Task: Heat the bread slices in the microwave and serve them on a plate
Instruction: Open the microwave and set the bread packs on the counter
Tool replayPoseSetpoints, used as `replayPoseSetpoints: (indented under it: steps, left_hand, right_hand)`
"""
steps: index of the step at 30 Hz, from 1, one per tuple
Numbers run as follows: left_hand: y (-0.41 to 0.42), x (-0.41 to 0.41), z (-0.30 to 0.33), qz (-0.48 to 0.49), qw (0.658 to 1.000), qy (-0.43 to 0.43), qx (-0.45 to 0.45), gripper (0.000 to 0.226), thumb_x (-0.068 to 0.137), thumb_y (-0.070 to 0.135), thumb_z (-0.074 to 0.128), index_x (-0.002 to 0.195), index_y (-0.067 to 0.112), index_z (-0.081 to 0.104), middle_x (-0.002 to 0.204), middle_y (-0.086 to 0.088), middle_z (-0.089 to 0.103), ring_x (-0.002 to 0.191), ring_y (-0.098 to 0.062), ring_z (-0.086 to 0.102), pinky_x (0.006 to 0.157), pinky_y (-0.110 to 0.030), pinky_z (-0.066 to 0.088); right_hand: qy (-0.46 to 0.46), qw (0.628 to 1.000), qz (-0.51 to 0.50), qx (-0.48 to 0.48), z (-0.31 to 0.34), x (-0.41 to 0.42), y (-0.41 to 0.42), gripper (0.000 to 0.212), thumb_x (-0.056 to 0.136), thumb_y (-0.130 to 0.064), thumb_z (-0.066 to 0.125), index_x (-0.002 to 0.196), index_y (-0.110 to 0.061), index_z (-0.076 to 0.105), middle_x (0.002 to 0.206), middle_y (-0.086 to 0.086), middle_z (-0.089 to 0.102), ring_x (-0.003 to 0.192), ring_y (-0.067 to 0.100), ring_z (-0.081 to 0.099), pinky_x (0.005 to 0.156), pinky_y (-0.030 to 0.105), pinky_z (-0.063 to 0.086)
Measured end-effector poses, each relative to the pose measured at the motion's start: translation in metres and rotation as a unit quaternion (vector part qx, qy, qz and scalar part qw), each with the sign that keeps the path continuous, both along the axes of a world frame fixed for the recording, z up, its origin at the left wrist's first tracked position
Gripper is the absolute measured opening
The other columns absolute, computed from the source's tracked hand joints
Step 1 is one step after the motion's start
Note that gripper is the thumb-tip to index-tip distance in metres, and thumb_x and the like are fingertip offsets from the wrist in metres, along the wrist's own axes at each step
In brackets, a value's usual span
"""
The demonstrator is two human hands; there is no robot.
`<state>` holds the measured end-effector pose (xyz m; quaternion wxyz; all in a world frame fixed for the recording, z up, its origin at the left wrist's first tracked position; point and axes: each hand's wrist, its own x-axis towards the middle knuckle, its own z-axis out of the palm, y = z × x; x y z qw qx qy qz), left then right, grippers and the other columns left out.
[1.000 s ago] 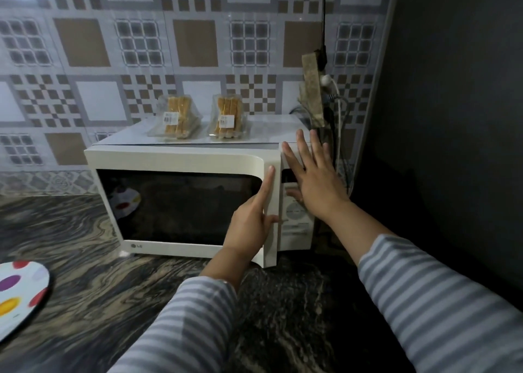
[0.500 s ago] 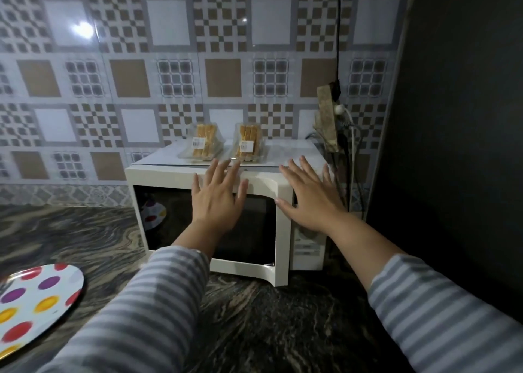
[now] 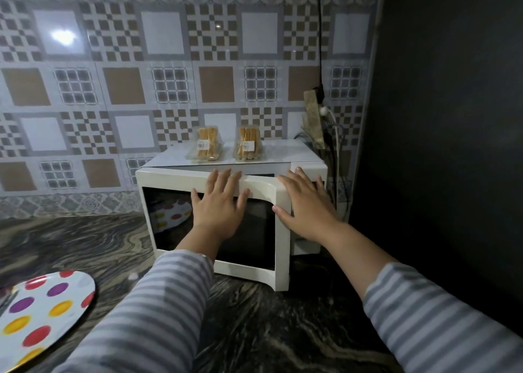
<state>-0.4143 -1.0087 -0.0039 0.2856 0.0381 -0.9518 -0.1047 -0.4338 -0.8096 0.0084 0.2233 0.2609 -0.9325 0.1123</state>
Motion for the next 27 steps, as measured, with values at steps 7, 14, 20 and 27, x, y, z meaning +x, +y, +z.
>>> replayPoseSetpoints:
  steps: [7, 14, 20, 27]
  left_hand:
    - [-0.027, 0.066, 0.008, -0.056, 0.998, -0.021, 0.018, 0.056, 0.097, 0.056, 0.013, 0.149, 0.036, 0.021, 0.159, 0.013, 0.013, 0.148, -0.011, -0.002, 0.116, -0.058, 0.004]
    - [-0.077, 0.143, 0.022, -0.085, 0.992, -0.083, 0.03, 0.062, 0.094, 0.062, 0.006, 0.149, 0.038, 0.021, 0.16, 0.012, 0.011, 0.148, -0.011, 0.0, 0.116, -0.058, 0.0]
    - [-0.131, 0.196, 0.047, -0.089, 0.983, -0.155, 0.044, 0.073, 0.089, 0.069, 0.003, 0.149, 0.035, 0.024, 0.158, 0.009, 0.021, 0.148, -0.016, 0.01, 0.118, -0.054, 0.006]
    - [-0.179, 0.236, 0.068, -0.087, 0.967, -0.191, 0.145, 0.088, 0.077, 0.082, 0.013, 0.146, 0.032, 0.037, 0.149, -0.007, 0.041, 0.137, -0.028, 0.036, 0.112, -0.043, 0.025]
  right_hand:
    - [0.022, 0.999, -0.029, -0.004, 0.0, 0.093, -0.032, 0.067, 0.094, -0.052, 0.042, 0.15, -0.021, 0.019, 0.16, 0.0, 0.012, 0.148, 0.016, -0.005, 0.119, 0.047, -0.003]
    - [0.039, 0.999, -0.005, -0.015, -0.002, 0.184, -0.082, 0.066, 0.092, -0.059, 0.04, 0.148, -0.026, 0.025, 0.16, 0.0, 0.014, 0.148, 0.014, -0.005, 0.119, 0.047, -0.007]
    - [0.038, 0.998, 0.056, -0.016, 0.002, 0.234, -0.139, 0.065, 0.09, -0.066, 0.038, 0.145, -0.032, 0.031, 0.16, -0.001, 0.017, 0.148, 0.013, -0.004, 0.119, 0.05, -0.006]
    - [0.03, 0.993, 0.114, -0.001, 0.005, 0.257, -0.198, 0.055, 0.096, -0.06, 0.027, 0.146, -0.038, 0.029, 0.159, 0.001, 0.02, 0.148, 0.014, -0.004, 0.119, 0.049, -0.006]
